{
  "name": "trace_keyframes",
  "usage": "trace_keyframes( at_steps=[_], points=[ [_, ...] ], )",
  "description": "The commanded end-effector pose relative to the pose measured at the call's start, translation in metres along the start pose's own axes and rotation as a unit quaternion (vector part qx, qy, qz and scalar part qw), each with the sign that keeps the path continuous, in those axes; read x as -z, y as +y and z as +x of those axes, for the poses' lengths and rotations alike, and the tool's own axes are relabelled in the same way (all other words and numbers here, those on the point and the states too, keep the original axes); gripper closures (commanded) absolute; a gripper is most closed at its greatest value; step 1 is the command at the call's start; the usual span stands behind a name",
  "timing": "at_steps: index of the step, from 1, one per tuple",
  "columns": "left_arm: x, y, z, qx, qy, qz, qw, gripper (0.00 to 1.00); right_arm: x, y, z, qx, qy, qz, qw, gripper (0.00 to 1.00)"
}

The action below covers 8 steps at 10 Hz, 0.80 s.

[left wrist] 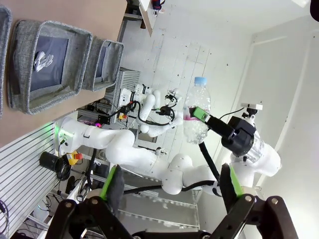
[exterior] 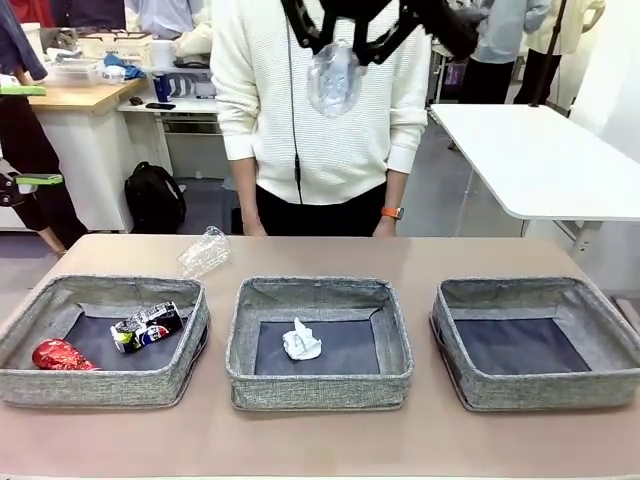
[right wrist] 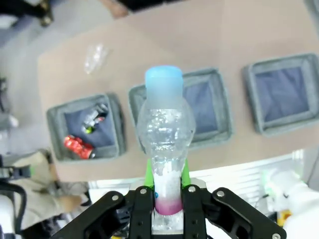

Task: Sort the waste into the appropriate baskets.
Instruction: Pick up the waste item pointed out by the person.

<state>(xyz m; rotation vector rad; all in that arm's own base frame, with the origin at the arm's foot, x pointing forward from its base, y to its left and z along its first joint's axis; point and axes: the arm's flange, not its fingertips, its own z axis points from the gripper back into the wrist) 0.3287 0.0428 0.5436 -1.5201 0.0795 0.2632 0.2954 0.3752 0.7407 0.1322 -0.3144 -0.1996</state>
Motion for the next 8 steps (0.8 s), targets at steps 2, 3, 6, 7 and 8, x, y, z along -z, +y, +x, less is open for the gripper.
trace_keyframes(
  at_steps=[2, 3, 6, 7, 8],
  points=[
    [0.0005, -0.0017, -0.0007, 0.012, 0.003, -0.009, 1.0, 0.0, 0.0011, 0.0124, 0.0028, -0.01, 0.006, -0.03, 0.999, 0.8],
    [0.0005, -0.0017, -0.0007, 0.012, 0.003, -0.009, 1.0, 0.0, 0.0043, 0.0105, -0.0059, -0.012, 0.001, -0.008, 1.0, 0.8],
    [0.0005, -0.0017, -0.0007, 0.012, 0.003, -0.009, 1.0, 0.0, 0.0043, 0.0105, -0.0059, -0.012, 0.001, -0.008, 1.0, 0.8],
    [0.0005, -0.0017, -0.0007, 0.012, 0.003, -0.009, 1.0, 0.0, 0.0043, 0.0105, -0.0059, -0.012, 0.001, -0.008, 1.0, 0.8],
    [0.0005, -0.0017, -0.0007, 0.012, 0.003, -0.009, 1.0, 0.0, 0.0043, 0.0105, -0.0059, -0.012, 0.001, -0.008, 1.0, 0.8]
  ],
)
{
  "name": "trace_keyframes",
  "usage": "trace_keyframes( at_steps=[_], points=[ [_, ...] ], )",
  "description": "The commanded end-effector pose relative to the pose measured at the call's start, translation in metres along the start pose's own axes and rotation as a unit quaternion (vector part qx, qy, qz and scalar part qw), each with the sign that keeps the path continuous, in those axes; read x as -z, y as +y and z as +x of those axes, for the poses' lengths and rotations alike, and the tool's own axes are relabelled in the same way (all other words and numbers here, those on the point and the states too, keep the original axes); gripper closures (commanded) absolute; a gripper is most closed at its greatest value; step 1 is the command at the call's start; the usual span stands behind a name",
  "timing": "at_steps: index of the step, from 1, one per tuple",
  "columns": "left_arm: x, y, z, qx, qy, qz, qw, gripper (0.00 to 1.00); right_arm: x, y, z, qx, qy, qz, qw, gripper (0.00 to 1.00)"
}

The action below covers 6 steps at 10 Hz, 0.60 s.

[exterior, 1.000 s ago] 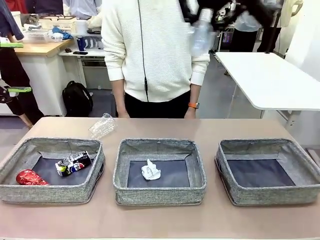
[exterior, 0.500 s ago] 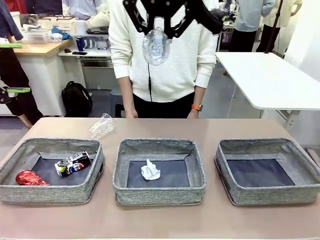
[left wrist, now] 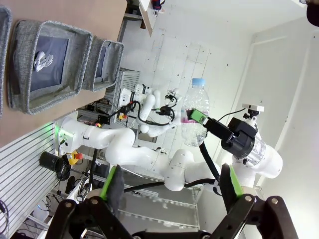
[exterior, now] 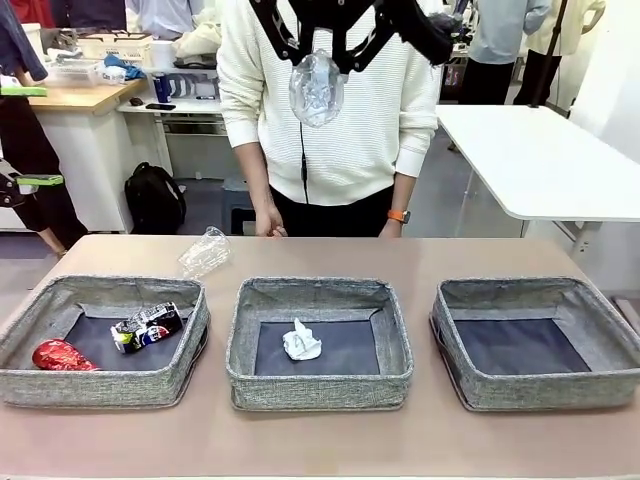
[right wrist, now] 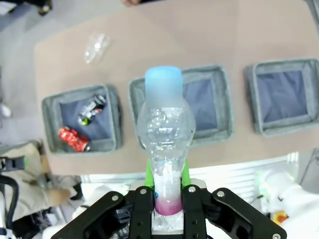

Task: Sort the waste into the appropriate baskets.
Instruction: Pick up the waste item pointed out by the person, then place the picked waste into the Fabric basket indicated by the person.

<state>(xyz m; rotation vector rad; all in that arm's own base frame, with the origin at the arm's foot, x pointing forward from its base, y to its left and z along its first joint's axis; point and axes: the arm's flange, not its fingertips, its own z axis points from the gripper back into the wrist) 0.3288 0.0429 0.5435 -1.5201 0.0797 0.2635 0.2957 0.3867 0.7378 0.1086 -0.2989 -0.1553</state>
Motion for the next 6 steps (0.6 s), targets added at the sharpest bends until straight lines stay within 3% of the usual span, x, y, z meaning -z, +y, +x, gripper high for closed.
trace_keyframes(
  at_steps=[1, 6],
  points=[
    [0.0006, -0.0018, -0.0008, 0.012, 0.003, -0.009, 1.0, 0.0, 0.0003, -0.0001, -0.0029, 0.011, -0.007, 0.001, 1.0, 0.8],
    [0.0006, -0.0018, -0.0008, 0.012, 0.003, -0.009, 1.0, 0.0, 0.0003, -0.0001, -0.0029, 0.011, -0.007, 0.001, 1.0, 0.8]
  ],
)
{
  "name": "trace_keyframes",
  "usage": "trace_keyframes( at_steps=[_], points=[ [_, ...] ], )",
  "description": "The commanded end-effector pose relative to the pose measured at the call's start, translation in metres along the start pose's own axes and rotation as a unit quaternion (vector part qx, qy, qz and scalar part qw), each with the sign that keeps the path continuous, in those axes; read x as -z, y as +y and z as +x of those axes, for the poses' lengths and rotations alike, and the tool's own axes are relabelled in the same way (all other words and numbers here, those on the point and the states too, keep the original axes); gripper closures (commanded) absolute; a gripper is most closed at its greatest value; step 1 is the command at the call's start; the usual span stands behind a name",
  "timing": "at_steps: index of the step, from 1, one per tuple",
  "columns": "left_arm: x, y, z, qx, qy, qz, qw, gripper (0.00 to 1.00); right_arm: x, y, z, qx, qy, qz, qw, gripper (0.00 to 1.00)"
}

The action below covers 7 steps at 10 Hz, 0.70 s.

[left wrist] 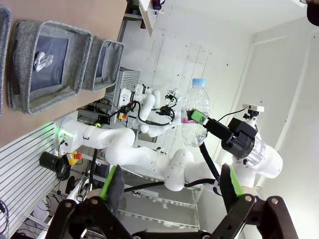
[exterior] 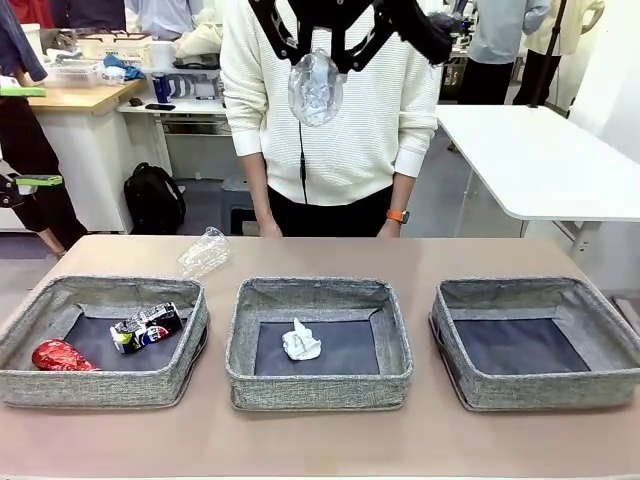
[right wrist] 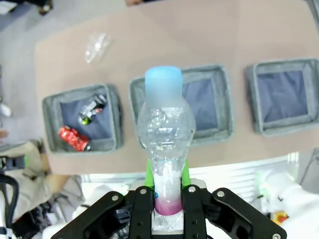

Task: Sort the waste into the appropriate baskets.
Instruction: Place the picked waste into the Fabric basket indicated by the person.

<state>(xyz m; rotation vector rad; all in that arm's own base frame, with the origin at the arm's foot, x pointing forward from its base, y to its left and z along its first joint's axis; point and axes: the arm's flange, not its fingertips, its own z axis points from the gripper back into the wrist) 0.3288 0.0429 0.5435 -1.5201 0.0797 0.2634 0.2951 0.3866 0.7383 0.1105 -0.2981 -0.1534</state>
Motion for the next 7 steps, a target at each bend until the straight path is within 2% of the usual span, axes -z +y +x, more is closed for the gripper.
trace_keyframes(
  at_steps=[1, 7],
  points=[
    [0.0006, -0.0018, -0.0008, 0.012, 0.003, -0.009, 1.0, 0.0, 0.0009, -0.0001, -0.0024, 0.012, -0.008, 0.0, 1.0, 0.8],
    [0.0006, -0.0018, -0.0008, 0.012, 0.003, -0.009, 1.0, 0.0, 0.0009, -0.0001, -0.0024, 0.012, -0.008, 0.0, 1.0, 0.8]
  ],
)
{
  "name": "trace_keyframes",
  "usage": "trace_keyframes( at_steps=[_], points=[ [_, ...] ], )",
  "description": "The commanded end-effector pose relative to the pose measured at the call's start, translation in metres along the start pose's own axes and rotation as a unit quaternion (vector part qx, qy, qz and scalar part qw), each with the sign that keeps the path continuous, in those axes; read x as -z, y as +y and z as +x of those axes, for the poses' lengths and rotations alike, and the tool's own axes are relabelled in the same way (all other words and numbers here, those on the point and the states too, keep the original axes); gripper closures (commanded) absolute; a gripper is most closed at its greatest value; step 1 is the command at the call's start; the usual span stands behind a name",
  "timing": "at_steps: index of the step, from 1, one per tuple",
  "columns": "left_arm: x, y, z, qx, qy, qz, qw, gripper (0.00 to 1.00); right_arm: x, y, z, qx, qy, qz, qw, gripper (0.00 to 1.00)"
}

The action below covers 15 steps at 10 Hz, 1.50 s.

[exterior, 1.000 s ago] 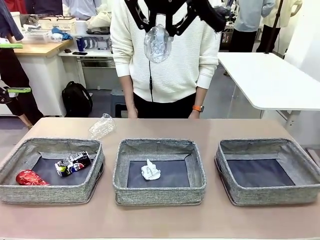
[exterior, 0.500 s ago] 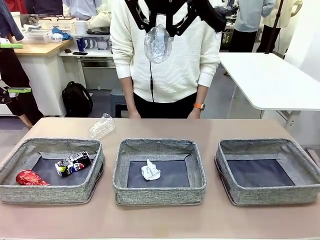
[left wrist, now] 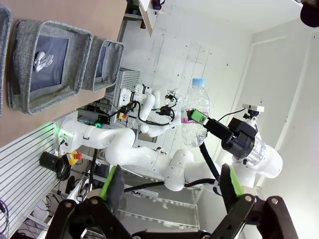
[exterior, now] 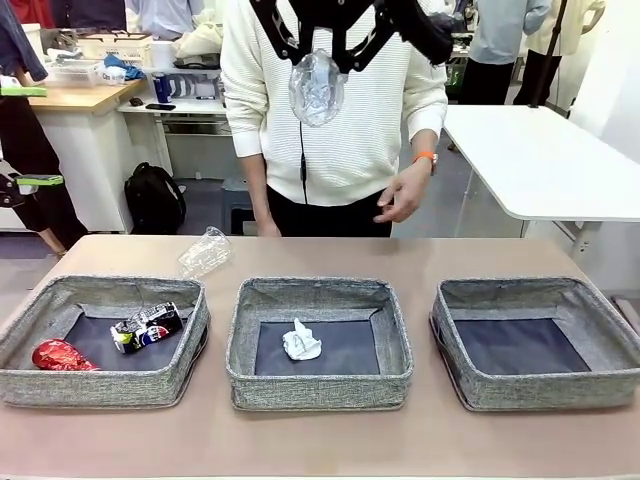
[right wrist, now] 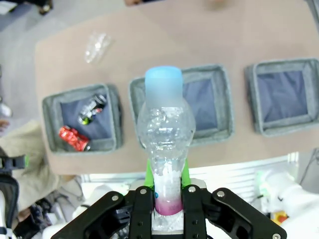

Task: Sort the waste into the appropriate baskets.
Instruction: Place the picked waste into the Fabric basket indicated by the person.

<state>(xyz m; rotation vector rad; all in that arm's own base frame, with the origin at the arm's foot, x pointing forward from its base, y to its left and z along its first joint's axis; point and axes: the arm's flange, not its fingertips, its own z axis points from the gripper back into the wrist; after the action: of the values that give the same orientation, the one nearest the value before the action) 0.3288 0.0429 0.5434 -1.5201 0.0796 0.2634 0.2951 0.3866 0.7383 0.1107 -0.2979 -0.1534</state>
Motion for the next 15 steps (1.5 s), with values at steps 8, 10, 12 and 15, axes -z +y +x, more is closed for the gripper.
trace_keyframes(
  at_steps=[8, 10, 12, 15],
  points=[
    [0.001, -0.002, -0.001, 0.012, 0.003, -0.009, 1.0, 0.0, 0.001, 0.0, -0.002, 0.012, -0.008, 0.0, 1.0, 0.8],
    [0.001, -0.002, -0.001, 0.012, 0.003, -0.009, 1.0, 0.0, 0.0, 0.0, 0.0, 0.0, 0.0, 0.0, 1.0, 0.8],
    [0.001, -0.002, -0.001, 0.012, 0.003, -0.009, 1.0, 0.0, 0.026, -0.073, 0.004, -0.059, -0.012, -0.002, 0.998, 0.8],
    [0.001, -0.002, -0.001, 0.012, 0.003, -0.009, 1.0, 0.0, 0.104, -0.208, -0.006, -0.041, 0.017, 0.013, 0.999, 0.8]
  ],
)
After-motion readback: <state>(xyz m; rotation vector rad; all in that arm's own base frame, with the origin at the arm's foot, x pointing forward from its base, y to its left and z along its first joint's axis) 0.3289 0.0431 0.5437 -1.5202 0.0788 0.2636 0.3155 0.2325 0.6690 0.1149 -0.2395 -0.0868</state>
